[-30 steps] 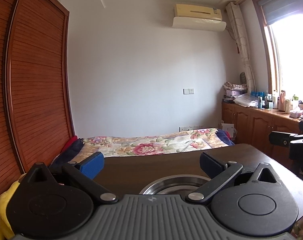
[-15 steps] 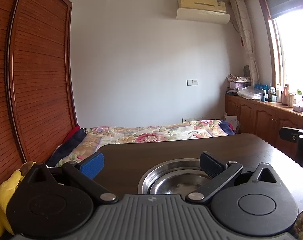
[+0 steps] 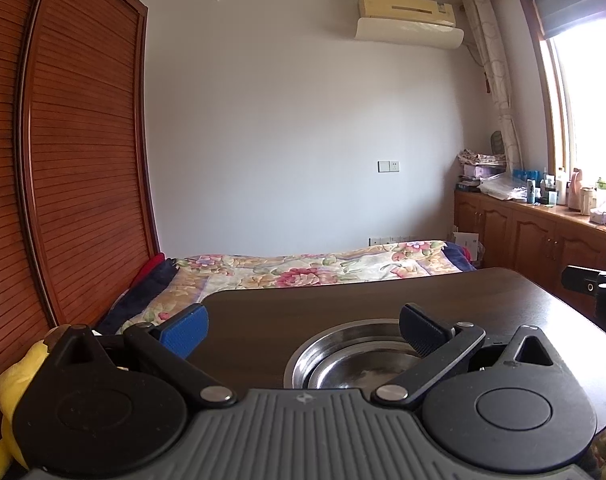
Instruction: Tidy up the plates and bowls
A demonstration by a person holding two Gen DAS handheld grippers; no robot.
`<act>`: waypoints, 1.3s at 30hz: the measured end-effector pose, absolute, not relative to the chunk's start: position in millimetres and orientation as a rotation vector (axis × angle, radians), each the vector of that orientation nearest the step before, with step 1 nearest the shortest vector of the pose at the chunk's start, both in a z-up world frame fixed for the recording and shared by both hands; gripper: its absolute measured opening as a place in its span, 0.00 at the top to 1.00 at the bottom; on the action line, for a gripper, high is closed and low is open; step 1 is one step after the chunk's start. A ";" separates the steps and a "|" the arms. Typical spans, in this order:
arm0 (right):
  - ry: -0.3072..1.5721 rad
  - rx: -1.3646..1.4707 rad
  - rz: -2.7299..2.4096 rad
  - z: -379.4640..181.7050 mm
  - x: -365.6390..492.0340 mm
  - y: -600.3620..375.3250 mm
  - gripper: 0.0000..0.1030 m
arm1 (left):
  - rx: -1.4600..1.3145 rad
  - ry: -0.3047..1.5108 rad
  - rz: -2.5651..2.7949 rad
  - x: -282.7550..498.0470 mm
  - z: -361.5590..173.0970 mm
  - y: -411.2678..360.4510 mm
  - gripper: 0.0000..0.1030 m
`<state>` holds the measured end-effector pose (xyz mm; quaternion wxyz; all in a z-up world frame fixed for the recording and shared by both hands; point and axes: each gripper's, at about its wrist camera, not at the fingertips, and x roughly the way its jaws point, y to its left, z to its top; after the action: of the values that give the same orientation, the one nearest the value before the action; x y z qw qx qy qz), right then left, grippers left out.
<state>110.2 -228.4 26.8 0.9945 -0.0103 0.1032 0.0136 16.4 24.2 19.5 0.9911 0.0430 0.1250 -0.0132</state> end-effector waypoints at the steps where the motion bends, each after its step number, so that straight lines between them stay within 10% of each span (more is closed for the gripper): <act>1: 0.206 -0.022 0.027 26.6 110.3 -228.3 0.00 | 0.087 0.251 -0.026 17.1 19.3 24.6 0.00; 39: 0.212 -0.026 0.026 25.1 108.1 -225.3 0.00 | 0.098 0.269 -0.027 16.8 16.2 23.3 0.00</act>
<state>108.1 -225.3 25.1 0.9942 -0.0129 0.1058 0.0130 16.8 23.3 16.2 0.9897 0.0490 0.1339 -0.0136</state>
